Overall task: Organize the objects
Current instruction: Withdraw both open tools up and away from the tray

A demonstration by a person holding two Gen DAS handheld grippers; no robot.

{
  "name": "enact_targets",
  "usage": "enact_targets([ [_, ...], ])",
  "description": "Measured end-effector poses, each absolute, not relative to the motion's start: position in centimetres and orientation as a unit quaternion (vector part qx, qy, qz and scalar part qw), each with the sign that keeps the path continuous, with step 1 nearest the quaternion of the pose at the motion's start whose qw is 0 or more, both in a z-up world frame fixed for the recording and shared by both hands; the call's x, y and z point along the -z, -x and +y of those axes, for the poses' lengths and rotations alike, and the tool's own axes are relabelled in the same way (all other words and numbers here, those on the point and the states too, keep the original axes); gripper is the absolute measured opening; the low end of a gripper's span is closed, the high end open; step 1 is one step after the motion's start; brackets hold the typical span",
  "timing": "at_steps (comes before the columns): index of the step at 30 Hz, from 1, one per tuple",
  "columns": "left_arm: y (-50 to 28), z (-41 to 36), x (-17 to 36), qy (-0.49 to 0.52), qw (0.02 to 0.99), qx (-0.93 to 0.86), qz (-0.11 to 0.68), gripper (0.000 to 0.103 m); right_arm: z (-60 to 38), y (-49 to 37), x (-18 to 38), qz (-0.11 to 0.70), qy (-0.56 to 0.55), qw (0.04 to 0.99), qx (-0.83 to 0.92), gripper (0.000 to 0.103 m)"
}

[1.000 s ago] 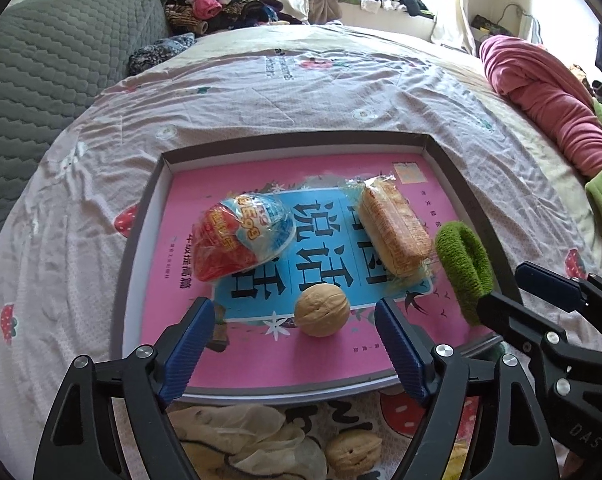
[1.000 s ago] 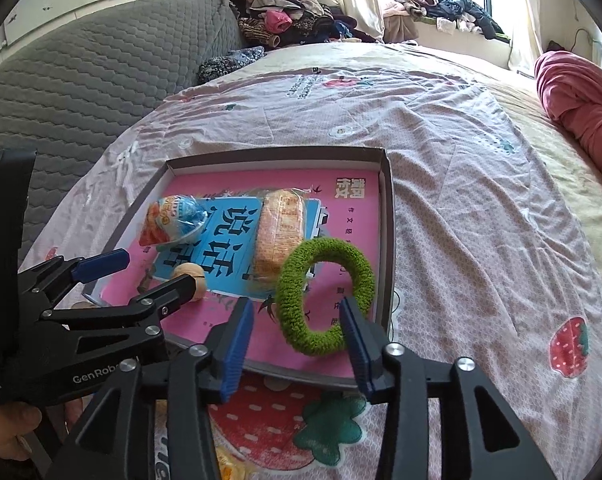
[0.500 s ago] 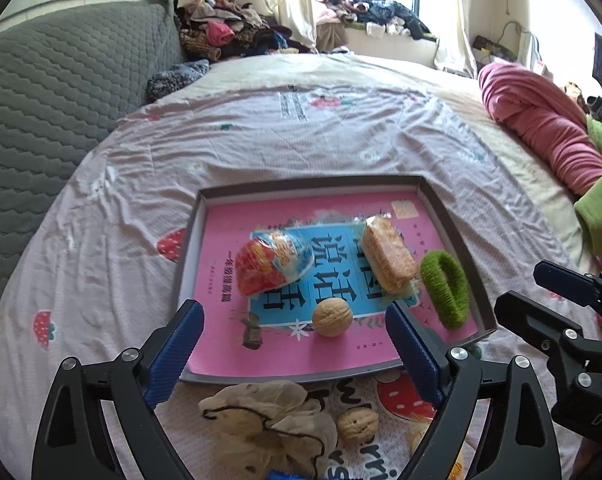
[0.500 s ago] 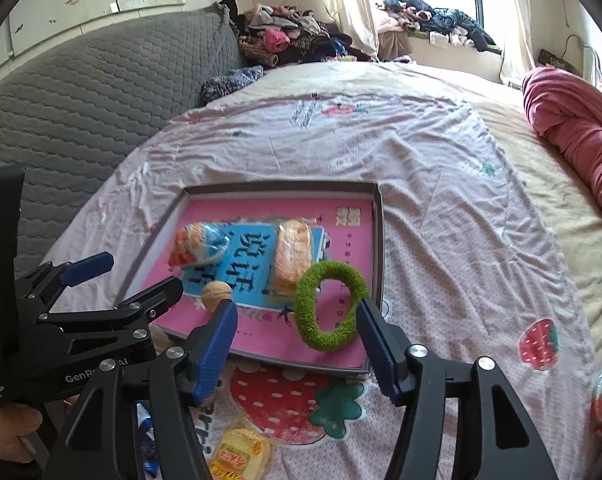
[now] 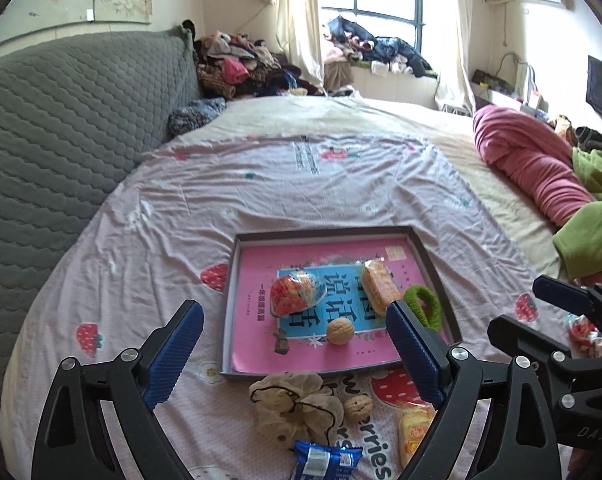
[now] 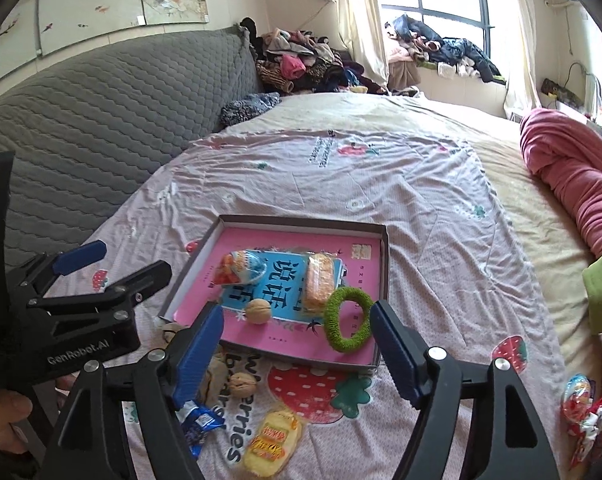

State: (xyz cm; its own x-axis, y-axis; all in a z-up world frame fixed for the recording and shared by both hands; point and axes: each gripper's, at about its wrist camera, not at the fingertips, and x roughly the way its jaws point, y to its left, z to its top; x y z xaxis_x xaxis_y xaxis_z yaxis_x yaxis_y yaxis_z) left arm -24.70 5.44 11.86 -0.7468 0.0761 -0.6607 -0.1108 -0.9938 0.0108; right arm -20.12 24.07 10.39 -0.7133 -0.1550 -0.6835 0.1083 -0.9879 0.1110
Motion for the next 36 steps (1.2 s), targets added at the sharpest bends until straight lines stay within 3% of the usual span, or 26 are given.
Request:
enact_targets([
  [18, 16.7, 3.1, -17.2, 0.311, 0.049, -0.949, 0.014, 0.093, 22.1, 13.4, -15.5, -0.005, -0.341, 0.069, 0.938, 0.090],
  [36, 9.7, 0.8, -16.5, 0.318, 0.042, -0.947, 0.025, 0.093, 20.1, 6.8, -17.3, 0.024, -0.332, 0.060, 0.941, 0.090],
])
